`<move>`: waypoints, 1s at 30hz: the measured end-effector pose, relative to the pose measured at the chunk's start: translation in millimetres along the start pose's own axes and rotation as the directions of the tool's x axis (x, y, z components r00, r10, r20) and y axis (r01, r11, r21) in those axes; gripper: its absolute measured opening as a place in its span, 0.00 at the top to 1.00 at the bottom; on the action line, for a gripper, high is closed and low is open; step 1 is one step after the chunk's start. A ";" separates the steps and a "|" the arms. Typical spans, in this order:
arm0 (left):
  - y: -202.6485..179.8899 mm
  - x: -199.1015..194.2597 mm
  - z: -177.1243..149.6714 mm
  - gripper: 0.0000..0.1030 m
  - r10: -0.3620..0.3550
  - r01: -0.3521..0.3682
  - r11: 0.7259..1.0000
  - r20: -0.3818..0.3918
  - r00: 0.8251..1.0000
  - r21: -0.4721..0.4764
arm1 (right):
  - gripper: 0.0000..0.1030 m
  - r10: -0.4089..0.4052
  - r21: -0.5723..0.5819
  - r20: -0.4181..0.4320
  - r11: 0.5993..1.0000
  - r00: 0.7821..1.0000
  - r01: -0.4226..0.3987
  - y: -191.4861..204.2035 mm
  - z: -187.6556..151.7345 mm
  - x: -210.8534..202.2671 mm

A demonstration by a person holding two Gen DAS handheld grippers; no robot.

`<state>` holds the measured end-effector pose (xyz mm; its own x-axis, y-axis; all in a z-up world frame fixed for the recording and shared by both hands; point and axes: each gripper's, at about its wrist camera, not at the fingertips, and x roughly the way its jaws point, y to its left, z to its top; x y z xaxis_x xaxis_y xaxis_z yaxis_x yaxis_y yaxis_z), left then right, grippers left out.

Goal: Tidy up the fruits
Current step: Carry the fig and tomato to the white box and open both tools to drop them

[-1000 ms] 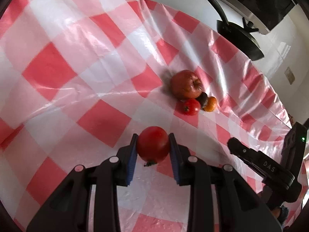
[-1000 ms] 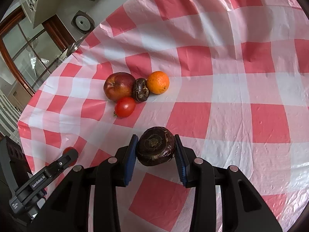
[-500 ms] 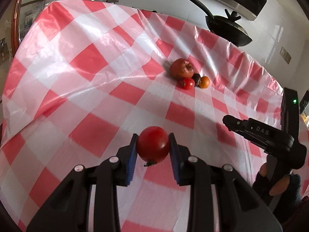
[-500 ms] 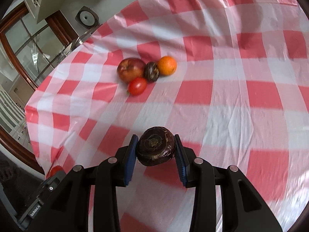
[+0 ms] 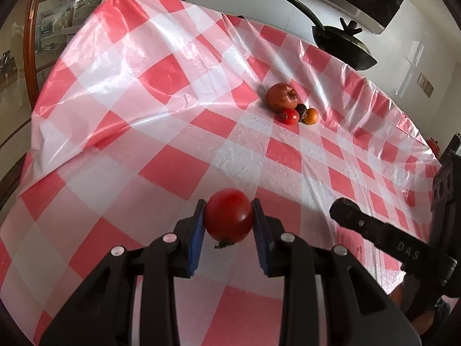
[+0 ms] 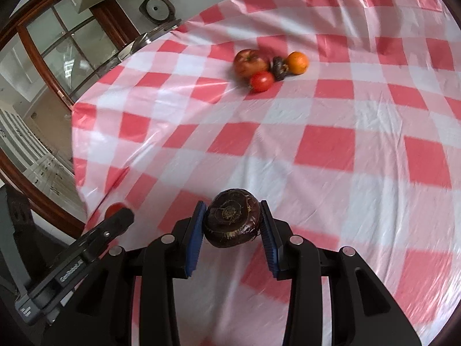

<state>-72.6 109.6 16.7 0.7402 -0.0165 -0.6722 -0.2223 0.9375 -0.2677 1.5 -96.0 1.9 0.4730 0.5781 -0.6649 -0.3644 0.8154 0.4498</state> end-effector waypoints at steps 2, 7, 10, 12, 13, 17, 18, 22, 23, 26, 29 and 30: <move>2.6 -6.6 -3.1 0.69 -0.004 0.004 1.000 0.003 1.000 0.004 | 0.64 0.007 -0.009 -0.003 1.000 1.000 -0.007 8.8 -8.5 -4.2; 16.5 -30.8 -18.5 0.69 -0.014 0.013 1.000 0.020 1.000 0.019 | 0.64 0.007 -0.080 -0.015 0.997 1.000 -0.008 40.1 -35.3 -14.1; 34.9 -51.7 -29.1 0.69 -0.022 0.022 1.000 0.040 0.999 0.002 | 0.64 0.006 -0.145 -0.033 0.989 0.999 -0.011 63.3 -53.2 -16.4; 51.5 -69.2 -35.9 0.69 -0.019 0.020 1.000 0.060 0.998 -0.016 | 0.64 0.008 -0.186 -0.045 0.982 0.999 -0.016 77.2 -65.5 -17.6; 57.6 -75.6 -37.9 0.69 -0.018 0.020 1.000 0.067 0.998 -0.023 | 0.64 0.013 -0.209 -0.050 0.978 0.999 -0.023 86.1 -74.1 -18.5; 86.5 -105.0 -52.3 0.69 0.000 0.004 0.999 0.095 0.995 -0.036 | 0.64 0.034 -0.299 -0.050 0.953 0.998 -0.048 116.0 -99.6 -26.0; 94.3 -112.3 -58.0 0.69 0.006 -0.002 0.999 0.099 0.995 -0.041 | 0.64 0.053 -0.310 -0.055 0.948 0.997 -0.068 122.7 -104.8 -27.6; 129.7 -139.1 -81.1 0.69 0.041 -0.032 0.996 0.109 0.993 -0.087 | 0.64 0.085 -0.412 -0.076 0.905 0.993 -0.109 155.7 -129.9 -31.2; 137.8 -146.6 -86.0 0.69 0.053 -0.042 0.994 0.115 0.992 -0.096 | 0.64 0.099 -0.430 -0.083 0.894 0.992 -0.126 162.8 -134.7 -31.7; 162.6 -170.7 -99.9 0.69 0.096 -0.079 0.989 0.136 0.986 -0.126 | 0.64 0.128 -0.490 -0.122 0.855 0.984 -0.172 187.5 -154.9 -31.3; 185.4 -188.0 -113.5 0.69 0.133 -0.109 0.980 0.140 0.981 -0.167 | 0.64 0.136 -0.577 -0.154 0.792 0.979 -0.201 213.1 -180.2 -31.4; 193.3 -192.4 -119.0 0.69 0.151 -0.125 0.976 0.135 0.979 -0.180 | 0.64 0.143 -0.596 -0.166 0.774 0.976 -0.215 219.8 -187.5 -31.6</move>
<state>-333.5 252.6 12.2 0.7771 0.1724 -0.6053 -0.4241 0.8540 -0.3013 -244.0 59.5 10.0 0.2761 0.6757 -0.6835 -0.8614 0.4894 0.1359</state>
